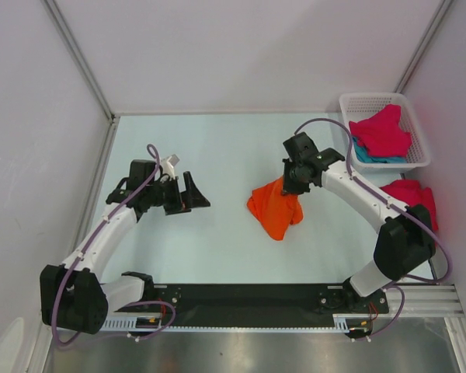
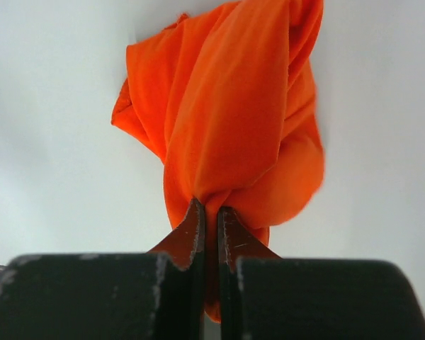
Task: Fold and stack the t-shirts
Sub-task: Put the neatly folded tshirt into the corner of the board with the right arm
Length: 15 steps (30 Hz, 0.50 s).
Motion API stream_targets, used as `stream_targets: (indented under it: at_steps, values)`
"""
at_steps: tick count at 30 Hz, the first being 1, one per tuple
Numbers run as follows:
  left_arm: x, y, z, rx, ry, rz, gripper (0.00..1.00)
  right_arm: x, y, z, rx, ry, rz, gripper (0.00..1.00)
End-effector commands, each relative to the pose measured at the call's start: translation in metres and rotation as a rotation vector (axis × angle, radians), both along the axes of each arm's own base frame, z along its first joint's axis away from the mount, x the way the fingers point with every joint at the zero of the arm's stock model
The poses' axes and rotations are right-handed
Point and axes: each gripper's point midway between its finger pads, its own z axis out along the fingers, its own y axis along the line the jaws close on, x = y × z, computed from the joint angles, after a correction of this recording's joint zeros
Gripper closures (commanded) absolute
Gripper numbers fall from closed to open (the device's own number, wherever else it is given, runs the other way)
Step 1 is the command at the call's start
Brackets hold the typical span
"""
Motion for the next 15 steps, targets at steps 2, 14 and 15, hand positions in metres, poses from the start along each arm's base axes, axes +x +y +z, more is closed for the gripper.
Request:
stream_targets:
  at_steps: [2, 14, 15]
  values:
    - [0.004, -0.003, 0.001, -0.031, -0.019, -0.012, 0.00, -0.008, 0.004, -0.003, 0.016, 0.016, -0.004, 1.00]
    - [0.000, -0.017, -0.007, -0.115, 0.011, 0.007, 0.00, 0.045, 0.035, 0.002, 0.001, 0.002, 0.022, 1.00]
    - [-0.001, -0.029, -0.005, -0.126, -0.029, -0.017, 0.00, 0.051, 0.041, 0.010, 0.015, -0.018, 0.027, 1.00]
